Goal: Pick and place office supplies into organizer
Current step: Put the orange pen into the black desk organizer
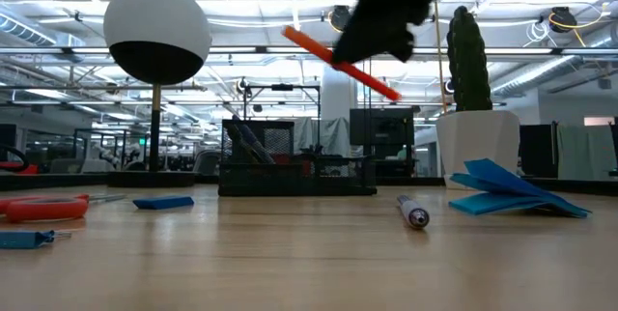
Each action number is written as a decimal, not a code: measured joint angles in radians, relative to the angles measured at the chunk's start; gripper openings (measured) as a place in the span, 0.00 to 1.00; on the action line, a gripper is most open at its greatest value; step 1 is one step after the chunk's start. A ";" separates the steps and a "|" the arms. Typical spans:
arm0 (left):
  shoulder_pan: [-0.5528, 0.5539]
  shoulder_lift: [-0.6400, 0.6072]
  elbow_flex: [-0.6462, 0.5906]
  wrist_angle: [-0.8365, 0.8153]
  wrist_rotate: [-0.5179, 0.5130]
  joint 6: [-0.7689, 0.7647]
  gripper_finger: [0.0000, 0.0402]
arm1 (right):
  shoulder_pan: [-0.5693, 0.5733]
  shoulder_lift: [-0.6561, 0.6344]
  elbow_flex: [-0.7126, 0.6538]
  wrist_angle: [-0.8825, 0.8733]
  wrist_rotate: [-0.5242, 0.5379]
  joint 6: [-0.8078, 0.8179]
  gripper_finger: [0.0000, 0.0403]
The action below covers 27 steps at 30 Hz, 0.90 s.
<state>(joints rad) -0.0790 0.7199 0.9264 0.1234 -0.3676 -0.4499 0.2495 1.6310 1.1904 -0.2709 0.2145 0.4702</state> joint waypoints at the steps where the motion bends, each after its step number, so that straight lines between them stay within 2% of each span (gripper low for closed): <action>1: 0.000 0.000 0.000 0.000 0.000 0.000 0.42 | -0.021 0.000 0.000 0.019 -0.001 -0.016 0.04; 9: 0.000 0.000 0.000 0.000 0.000 0.000 0.42 | -0.183 0.000 -0.026 0.240 -0.006 -0.092 0.04; 19: 0.000 0.000 0.000 0.000 0.000 0.000 0.42 | -0.337 0.000 -0.188 0.788 -0.058 -0.090 0.04; 27: 0.000 0.000 0.000 0.000 0.000 0.000 0.42 | -0.424 0.047 -0.237 0.957 -0.090 -0.089 0.04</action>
<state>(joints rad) -0.0788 0.7200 0.9264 0.1234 -0.3679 -0.4499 -0.1748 1.6779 0.9539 0.6860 0.1249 0.3813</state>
